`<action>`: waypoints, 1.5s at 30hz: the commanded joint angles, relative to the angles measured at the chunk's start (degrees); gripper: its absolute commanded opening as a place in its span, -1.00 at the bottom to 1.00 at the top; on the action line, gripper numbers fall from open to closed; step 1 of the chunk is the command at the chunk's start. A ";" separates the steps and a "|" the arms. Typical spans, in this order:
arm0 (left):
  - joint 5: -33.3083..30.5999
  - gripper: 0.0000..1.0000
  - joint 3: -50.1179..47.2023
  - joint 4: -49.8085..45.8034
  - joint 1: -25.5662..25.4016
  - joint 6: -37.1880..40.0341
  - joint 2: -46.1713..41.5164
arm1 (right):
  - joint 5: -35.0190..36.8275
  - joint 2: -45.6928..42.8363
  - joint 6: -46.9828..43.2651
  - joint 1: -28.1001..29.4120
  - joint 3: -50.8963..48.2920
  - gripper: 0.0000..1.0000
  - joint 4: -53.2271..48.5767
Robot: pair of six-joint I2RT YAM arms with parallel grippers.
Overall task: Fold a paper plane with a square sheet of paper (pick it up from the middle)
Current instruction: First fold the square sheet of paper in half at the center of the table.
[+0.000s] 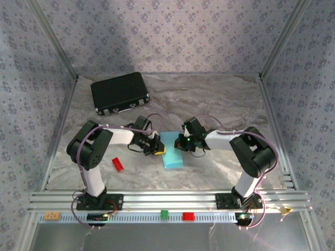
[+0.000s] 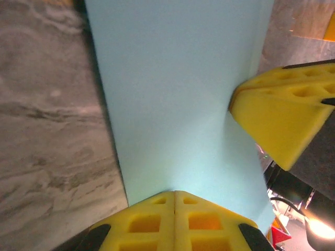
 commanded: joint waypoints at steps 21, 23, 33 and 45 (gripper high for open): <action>-2.88 -1.00 -2.33 1.57 -3.51 -4.62 -6.27 | 3.32 -0.05 -0.16 -0.55 -3.62 -1.00 -5.42; -3.20 -1.00 -2.80 1.56 -3.49 -4.15 -5.65 | 3.36 -0.10 -0.19 -0.57 -3.68 -1.00 -5.29; -9.24 -1.00 -5.53 -4.05 -3.53 2.05 -2.64 | 3.35 0.09 -0.04 -0.65 -3.84 -1.00 -4.90; -9.68 -1.00 -3.25 -3.52 -4.96 -2.45 -12.22 | 3.55 0.28 0.33 -0.54 -3.48 -1.00 -4.96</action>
